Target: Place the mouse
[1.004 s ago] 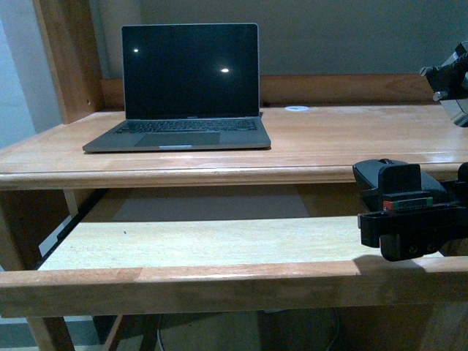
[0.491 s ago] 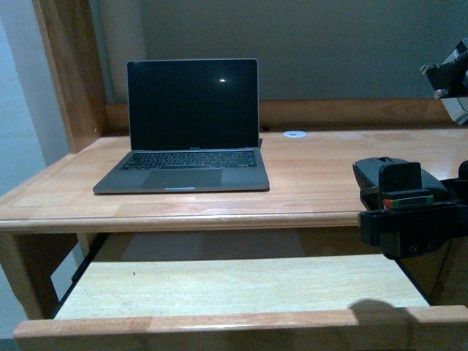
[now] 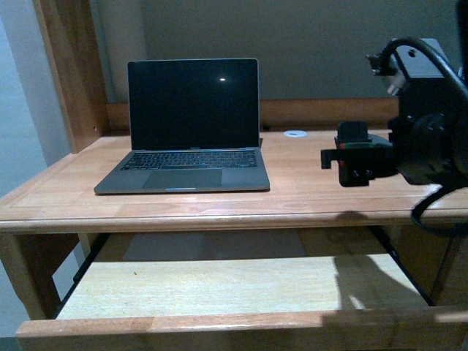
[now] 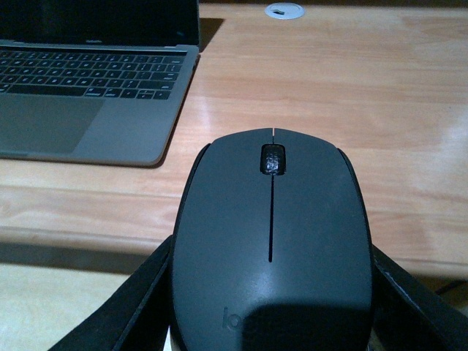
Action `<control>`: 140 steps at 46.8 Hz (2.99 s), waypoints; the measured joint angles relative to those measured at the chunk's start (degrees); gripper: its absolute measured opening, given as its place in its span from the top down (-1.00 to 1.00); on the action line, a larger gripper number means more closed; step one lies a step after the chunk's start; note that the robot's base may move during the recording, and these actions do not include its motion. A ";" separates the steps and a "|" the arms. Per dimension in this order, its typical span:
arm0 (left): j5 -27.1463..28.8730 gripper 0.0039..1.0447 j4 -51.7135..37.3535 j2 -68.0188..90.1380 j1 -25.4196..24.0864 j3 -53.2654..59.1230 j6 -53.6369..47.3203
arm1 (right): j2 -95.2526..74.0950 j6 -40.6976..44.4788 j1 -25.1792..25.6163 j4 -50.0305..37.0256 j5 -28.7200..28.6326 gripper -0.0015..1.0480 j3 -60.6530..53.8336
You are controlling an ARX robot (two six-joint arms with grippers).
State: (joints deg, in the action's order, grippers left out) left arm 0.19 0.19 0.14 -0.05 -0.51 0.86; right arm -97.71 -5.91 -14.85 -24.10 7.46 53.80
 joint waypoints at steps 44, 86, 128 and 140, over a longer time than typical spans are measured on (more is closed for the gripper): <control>0.02 -0.88 0.00 0.00 0.00 0.00 0.00 | -22.36 1.01 5.05 5.79 0.39 -0.22 23.69; 0.04 -0.88 0.00 0.00 0.00 -0.02 0.00 | -38.69 1.97 8.24 19.34 -0.70 -0.35 47.04; 0.07 -0.88 0.02 0.00 -0.04 0.00 0.00 | -7.58 5.22 10.01 -32.30 -2.16 0.25 -4.46; 0.07 -0.88 0.02 0.00 -0.04 0.00 0.00 | 3.43 5.53 10.80 -37.68 -3.67 0.94 -19.69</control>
State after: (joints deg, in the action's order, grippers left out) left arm 0.25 0.21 0.14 -0.10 -0.51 0.86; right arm -94.28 -0.38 -4.05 -61.78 3.79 34.11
